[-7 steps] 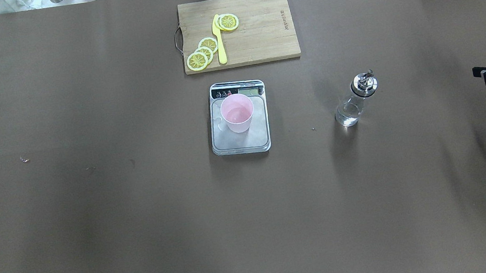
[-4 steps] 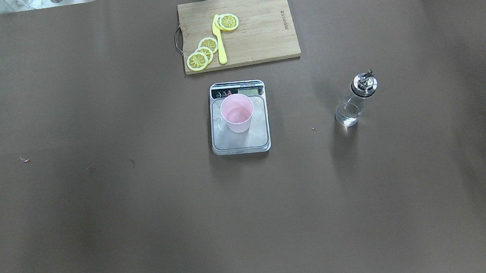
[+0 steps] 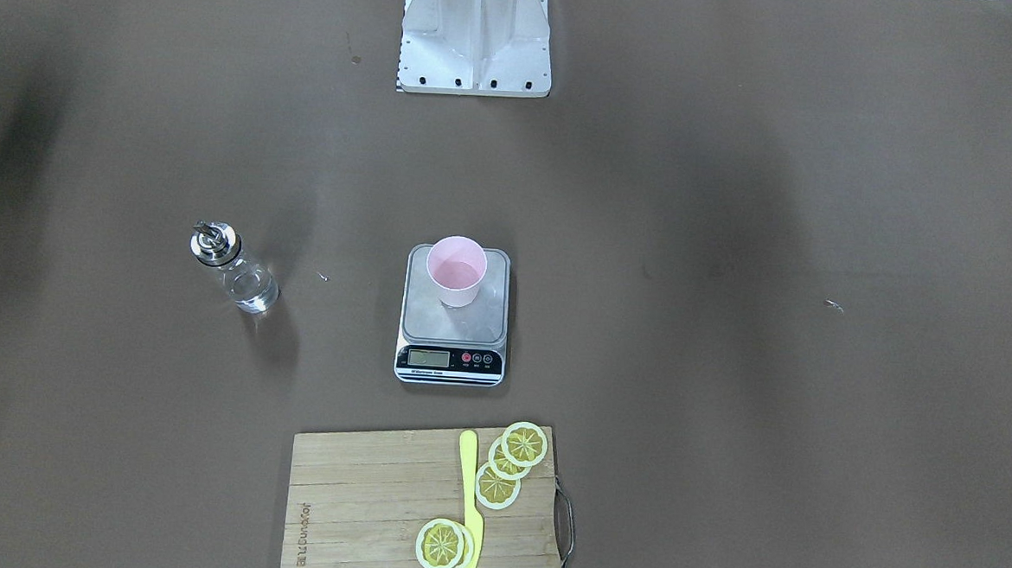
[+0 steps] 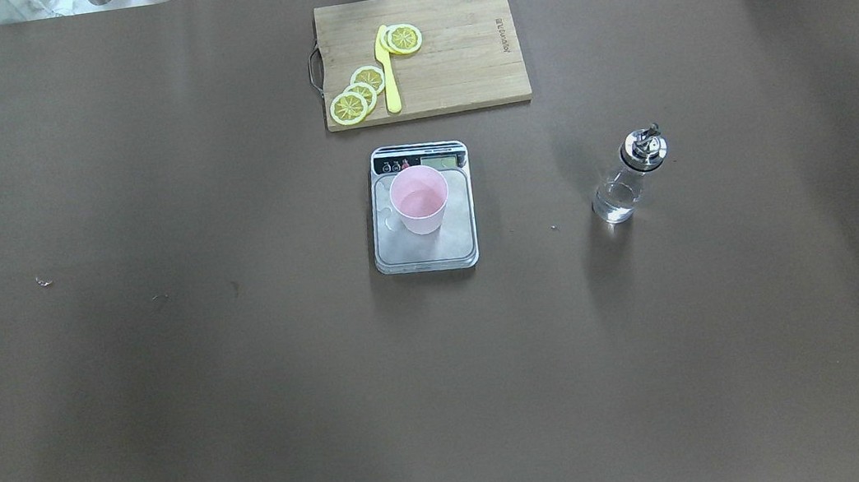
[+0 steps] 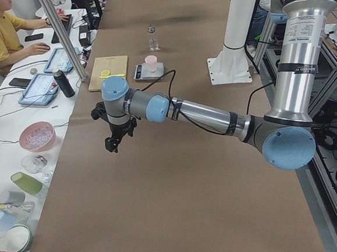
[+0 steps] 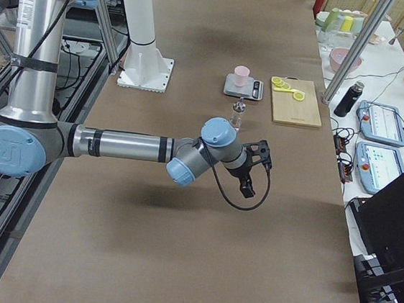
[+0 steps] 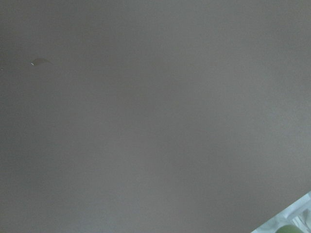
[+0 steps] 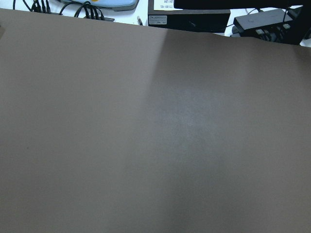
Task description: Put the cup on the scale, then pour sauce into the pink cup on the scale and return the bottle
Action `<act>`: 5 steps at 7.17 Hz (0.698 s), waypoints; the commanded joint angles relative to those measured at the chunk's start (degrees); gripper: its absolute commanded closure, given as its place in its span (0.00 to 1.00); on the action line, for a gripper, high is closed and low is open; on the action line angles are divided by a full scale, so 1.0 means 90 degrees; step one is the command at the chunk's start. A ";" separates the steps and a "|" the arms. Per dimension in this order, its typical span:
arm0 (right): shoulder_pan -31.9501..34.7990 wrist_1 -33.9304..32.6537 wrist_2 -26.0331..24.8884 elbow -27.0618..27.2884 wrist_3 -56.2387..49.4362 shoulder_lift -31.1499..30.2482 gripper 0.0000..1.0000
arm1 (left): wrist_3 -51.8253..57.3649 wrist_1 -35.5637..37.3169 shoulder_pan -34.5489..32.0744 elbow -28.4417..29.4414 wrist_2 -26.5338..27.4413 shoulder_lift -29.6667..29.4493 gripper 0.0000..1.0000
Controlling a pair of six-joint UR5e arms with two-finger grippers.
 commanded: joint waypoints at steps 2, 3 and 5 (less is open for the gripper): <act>0.0729 -0.2382 0.0665 -0.0089 -0.1942 0.0372 0.00 | 0.0004 0.0077 -0.0505 0.1046 -0.0071 -0.0035 0.02; 0.0865 -0.2923 0.0617 -0.0069 -0.2143 0.0470 0.00 | 0.0004 0.0058 -0.0682 0.1251 -0.0071 -0.0025 0.01; 0.0818 -0.3492 0.0568 -0.0069 -0.2145 0.0461 0.00 | 0.0004 0.0019 -0.0829 0.1902 -0.0119 0.0024 0.01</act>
